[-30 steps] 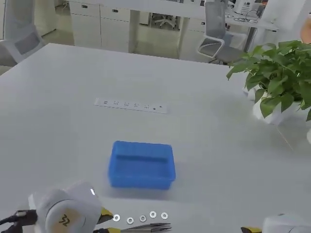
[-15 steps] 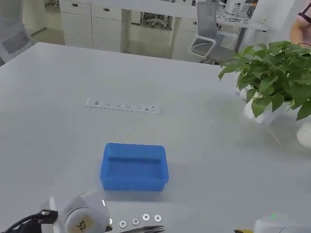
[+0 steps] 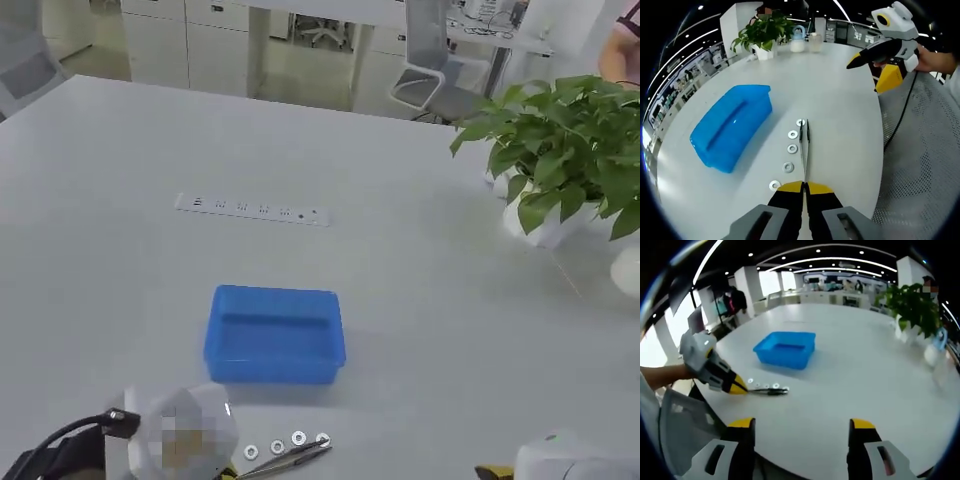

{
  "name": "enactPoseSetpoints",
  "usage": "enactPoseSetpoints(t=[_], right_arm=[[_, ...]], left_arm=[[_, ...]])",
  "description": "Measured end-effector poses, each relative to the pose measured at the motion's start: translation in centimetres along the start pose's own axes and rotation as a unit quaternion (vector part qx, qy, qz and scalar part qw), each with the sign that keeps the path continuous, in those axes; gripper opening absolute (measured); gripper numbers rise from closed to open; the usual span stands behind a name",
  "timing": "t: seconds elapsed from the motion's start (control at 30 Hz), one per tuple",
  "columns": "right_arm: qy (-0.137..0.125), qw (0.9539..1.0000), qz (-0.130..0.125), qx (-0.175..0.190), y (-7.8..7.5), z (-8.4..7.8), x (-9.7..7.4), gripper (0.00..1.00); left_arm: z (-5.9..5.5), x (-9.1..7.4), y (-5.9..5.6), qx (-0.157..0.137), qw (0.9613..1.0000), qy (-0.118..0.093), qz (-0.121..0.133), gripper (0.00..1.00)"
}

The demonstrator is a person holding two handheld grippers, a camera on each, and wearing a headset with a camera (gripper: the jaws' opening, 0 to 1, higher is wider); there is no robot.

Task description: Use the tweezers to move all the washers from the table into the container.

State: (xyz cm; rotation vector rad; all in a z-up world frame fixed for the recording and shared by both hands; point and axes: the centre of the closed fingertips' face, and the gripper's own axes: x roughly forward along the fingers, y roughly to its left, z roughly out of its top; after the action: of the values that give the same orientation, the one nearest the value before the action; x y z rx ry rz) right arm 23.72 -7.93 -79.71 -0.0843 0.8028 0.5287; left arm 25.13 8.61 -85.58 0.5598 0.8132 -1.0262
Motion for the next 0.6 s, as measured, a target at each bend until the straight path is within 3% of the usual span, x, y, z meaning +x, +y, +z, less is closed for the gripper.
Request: enactPoseSetpoints(t=[0.2,0.4,0.6], right_arm=[[0.002,0.9997,0.006,-0.023,0.6,0.2,0.2,0.75],[0.011,0.9982,-0.001,-0.06,1.0,-0.1,0.2,0.74],[0.008,0.9981,-0.002,-0.062,1.0,0.0,0.1,0.74]], left_arm=[[1.2,-1.9,-0.2,0.005,0.9997,-0.018,0.014,0.0],[3.5,-4.9,-0.3,-0.005,0.9978,-0.059,0.031,0.0],[5.2,-7.6,-0.4,-0.034,0.9937,-0.099,0.039,0.0]])
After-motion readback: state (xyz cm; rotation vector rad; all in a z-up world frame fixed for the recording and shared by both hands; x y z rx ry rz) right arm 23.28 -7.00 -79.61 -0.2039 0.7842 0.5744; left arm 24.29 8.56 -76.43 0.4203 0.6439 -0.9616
